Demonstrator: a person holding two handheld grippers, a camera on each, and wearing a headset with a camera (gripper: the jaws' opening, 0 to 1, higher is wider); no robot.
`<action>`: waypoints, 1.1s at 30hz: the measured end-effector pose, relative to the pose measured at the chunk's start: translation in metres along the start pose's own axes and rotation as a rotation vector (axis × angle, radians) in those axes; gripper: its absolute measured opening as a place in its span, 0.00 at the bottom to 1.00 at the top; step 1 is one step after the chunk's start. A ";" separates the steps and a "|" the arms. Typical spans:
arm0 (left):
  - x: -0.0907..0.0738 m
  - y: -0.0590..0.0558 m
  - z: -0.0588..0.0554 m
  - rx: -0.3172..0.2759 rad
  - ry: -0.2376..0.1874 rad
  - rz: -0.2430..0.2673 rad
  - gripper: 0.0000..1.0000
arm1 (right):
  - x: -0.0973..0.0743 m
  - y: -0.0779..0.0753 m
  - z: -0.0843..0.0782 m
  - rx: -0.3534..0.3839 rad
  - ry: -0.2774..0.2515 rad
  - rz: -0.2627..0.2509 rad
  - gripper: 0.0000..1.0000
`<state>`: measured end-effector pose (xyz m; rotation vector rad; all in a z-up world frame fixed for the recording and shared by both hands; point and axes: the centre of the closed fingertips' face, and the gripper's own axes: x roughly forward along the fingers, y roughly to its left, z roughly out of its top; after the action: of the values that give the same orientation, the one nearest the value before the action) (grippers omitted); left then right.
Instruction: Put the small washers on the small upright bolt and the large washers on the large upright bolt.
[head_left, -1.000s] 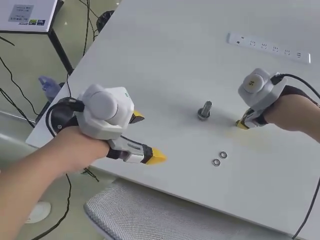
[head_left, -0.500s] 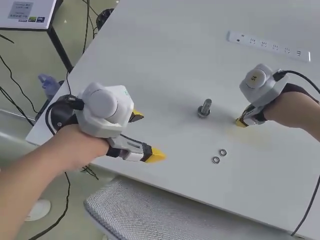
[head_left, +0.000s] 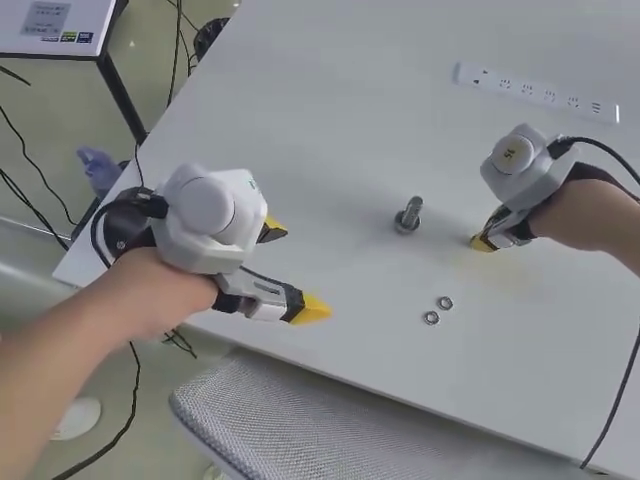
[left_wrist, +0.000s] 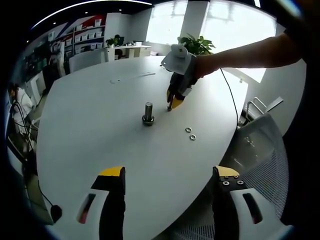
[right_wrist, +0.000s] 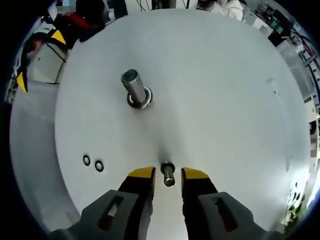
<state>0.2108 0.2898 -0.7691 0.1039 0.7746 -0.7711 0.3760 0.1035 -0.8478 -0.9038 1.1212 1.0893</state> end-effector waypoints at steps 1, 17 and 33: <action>0.000 0.000 0.000 0.002 0.002 0.001 0.70 | -0.001 0.000 0.001 -0.001 -0.003 0.003 0.22; 0.000 -0.005 0.015 0.016 -0.031 0.012 0.73 | -0.026 -0.004 0.005 -0.032 -0.009 -0.017 0.22; 0.003 -0.006 0.011 0.053 -0.016 0.008 0.80 | -0.043 0.003 0.011 -0.037 -0.028 -0.006 0.22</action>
<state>0.2148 0.2799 -0.7626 0.1483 0.7387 -0.7841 0.3728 0.1060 -0.8033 -0.9178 1.0773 1.1178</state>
